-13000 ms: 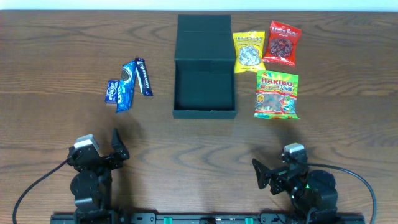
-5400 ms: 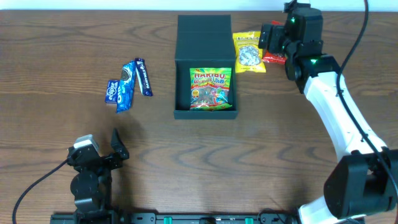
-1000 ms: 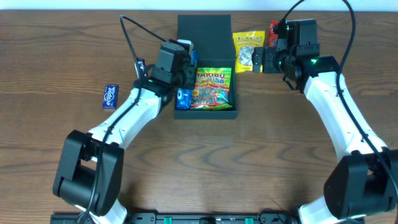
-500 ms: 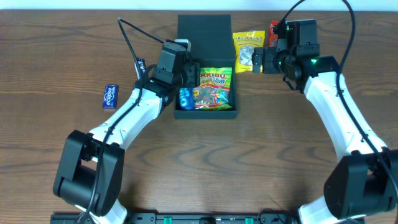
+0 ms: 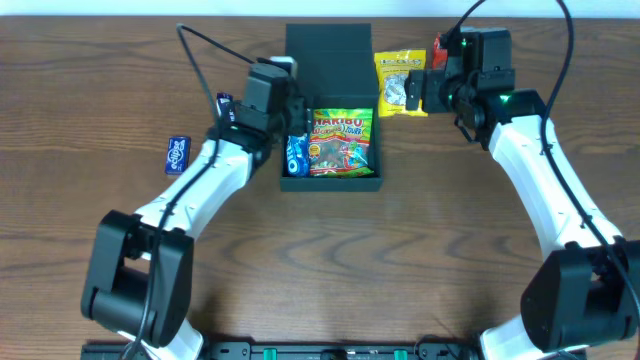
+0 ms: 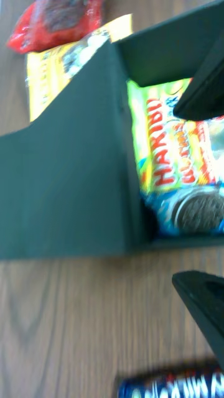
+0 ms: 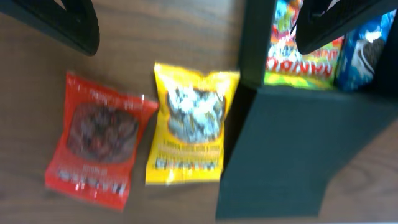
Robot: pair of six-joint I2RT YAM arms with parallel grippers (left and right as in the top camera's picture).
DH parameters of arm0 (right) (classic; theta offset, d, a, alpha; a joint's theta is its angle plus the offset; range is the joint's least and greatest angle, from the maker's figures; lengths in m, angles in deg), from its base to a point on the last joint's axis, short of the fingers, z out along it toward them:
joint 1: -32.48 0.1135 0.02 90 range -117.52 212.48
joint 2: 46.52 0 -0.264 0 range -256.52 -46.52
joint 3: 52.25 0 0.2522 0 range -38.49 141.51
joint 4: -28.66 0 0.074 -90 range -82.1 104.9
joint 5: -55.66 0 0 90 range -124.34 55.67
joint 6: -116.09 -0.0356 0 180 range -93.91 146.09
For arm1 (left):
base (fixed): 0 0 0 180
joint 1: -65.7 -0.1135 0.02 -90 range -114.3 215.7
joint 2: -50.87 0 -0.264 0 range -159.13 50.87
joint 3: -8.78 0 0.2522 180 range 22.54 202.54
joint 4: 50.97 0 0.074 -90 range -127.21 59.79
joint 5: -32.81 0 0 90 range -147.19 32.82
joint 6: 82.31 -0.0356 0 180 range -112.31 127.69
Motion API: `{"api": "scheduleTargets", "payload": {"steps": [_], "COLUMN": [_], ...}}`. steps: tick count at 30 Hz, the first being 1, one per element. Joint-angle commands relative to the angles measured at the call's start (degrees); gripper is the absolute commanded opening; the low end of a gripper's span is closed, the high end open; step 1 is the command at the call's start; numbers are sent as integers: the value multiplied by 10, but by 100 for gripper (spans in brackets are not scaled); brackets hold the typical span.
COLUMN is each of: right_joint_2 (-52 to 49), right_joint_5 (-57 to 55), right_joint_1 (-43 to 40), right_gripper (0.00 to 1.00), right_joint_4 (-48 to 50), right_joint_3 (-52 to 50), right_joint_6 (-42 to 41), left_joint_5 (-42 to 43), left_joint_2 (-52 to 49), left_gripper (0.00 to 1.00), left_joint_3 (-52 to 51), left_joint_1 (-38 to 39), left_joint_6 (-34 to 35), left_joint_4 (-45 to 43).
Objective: Pack container
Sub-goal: 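Grasp the red Hacks bag with the right gripper and lift it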
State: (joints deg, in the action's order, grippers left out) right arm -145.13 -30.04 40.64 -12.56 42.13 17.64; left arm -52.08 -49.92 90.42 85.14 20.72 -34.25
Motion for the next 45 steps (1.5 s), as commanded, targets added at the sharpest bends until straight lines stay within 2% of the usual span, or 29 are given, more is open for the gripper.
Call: {"api": "scheduleTargets", "payload": {"steps": [1,8,11,17,27,33,39,44,45], "right_joint_2": [1,-72,-118,-192,-255,-288,-314,-318,-318], "right_joint_5": [-16,-136,-146,-131,-127,-132,-129,-118,-118], "right_joint_1": [-2,-5,-18,-68,-93,-91,-93,-93,-93], "right_gripper": [99,99,99,99,98,94,80,58,51], "right_joint_4": [26,153,216,293,352,373,379,376,375], "right_joint_3": [9,9,9,9,9,9,9,9,9], "right_joint_6": [8,8,2,-106,-115,-136,-141,-143,-143], "left_joint_5": [-21,-21,-21,-21,-21,-21,-10,-10,-10], "left_joint_2": [43,99,107,107,107,107,107,107,107], "left_gripper": [82,89,89,92,96,96,96,96,96], "left_joint_3": [11,11,11,11,11,11,11,11,11], "left_joint_1": [-32,-105,-120,-122,-122,-122,-122,-122,-122], "left_joint_6": [-15,-15,-15,-15,-15,-15,-15,-15,-15], "left_joint_4": [-2,15,30,57,63,63,63,63,63]}}
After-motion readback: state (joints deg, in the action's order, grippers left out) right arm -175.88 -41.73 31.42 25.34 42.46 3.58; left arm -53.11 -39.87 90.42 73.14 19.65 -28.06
